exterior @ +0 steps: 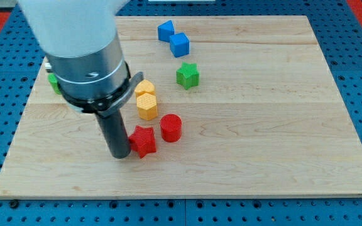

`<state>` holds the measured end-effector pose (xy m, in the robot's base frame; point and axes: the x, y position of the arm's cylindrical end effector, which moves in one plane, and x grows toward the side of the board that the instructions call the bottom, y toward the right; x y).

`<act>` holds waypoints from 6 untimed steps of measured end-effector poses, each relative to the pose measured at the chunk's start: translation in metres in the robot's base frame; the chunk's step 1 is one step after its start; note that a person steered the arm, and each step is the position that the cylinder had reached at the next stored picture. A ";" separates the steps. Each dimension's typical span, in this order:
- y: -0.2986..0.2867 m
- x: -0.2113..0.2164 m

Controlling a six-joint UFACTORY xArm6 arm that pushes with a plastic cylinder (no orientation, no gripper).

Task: Place the green star at the top right of the green circle

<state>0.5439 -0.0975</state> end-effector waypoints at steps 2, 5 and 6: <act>0.084 -0.044; 0.109 -0.152; 0.109 -0.168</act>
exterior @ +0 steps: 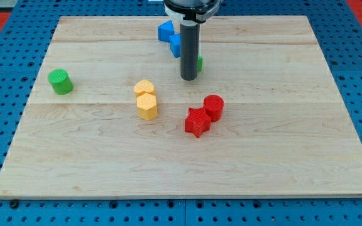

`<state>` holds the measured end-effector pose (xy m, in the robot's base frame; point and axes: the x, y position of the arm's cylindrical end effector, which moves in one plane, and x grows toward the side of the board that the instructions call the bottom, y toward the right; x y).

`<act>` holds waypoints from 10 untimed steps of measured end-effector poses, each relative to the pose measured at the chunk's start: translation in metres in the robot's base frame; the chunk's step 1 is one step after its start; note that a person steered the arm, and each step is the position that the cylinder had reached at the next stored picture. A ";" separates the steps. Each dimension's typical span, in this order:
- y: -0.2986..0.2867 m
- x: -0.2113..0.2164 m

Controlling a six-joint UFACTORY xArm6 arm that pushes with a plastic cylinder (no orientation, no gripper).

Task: Place the green star at the top right of the green circle

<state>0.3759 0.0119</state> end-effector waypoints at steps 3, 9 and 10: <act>-0.012 -0.032; -0.139 -0.028; -0.106 -0.007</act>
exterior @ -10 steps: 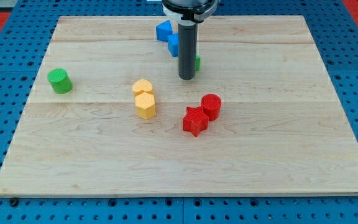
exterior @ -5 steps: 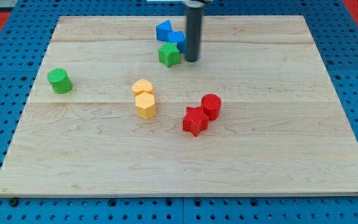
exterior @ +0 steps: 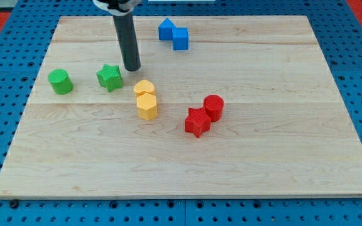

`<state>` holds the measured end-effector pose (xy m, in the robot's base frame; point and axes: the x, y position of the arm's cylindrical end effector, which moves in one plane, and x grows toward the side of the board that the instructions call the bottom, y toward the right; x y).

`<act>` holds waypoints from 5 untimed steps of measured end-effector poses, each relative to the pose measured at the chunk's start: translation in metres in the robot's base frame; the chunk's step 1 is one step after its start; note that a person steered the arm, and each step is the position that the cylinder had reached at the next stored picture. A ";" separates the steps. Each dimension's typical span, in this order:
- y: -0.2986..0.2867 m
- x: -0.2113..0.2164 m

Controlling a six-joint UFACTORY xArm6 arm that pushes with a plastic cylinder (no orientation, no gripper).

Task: Place the green star at the top right of the green circle

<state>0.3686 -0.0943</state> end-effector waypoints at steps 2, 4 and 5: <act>-0.080 0.024; -0.074 0.106; -0.126 0.089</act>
